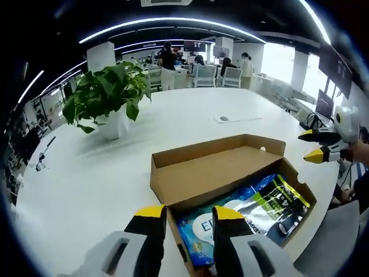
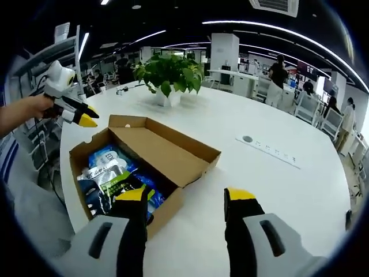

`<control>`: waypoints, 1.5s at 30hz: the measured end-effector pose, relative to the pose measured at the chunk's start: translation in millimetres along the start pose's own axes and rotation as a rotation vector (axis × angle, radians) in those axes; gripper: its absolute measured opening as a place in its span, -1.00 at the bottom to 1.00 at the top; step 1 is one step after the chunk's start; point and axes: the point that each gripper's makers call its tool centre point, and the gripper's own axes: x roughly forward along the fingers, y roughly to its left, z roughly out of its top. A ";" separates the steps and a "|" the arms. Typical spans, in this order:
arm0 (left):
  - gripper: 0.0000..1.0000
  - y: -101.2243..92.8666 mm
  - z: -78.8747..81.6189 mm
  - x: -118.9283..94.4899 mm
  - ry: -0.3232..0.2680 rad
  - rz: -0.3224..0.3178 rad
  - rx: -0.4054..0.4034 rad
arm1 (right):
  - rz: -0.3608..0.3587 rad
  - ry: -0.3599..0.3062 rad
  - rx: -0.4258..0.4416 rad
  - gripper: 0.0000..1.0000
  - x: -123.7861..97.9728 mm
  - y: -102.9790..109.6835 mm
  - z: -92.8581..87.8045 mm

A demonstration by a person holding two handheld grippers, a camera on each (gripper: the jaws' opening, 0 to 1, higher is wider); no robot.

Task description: Operate the shoe box by opening the lid, removing the specified soft item, and placing it in the target area until the item is outside and the box remains undamaged.

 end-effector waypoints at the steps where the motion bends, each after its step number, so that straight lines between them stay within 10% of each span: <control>1: -0.37 -3.2 -2.4 -1.0 0.004 -0.006 -0.001 | 0.001 -0.003 0.002 0.03 -1.6 0.9 -0.1; 45: -0.54 -91.7 -86.7 27.9 0.277 -0.352 -0.273 | 0.078 -0.046 0.080 0.12 -32.2 64.7 -31.1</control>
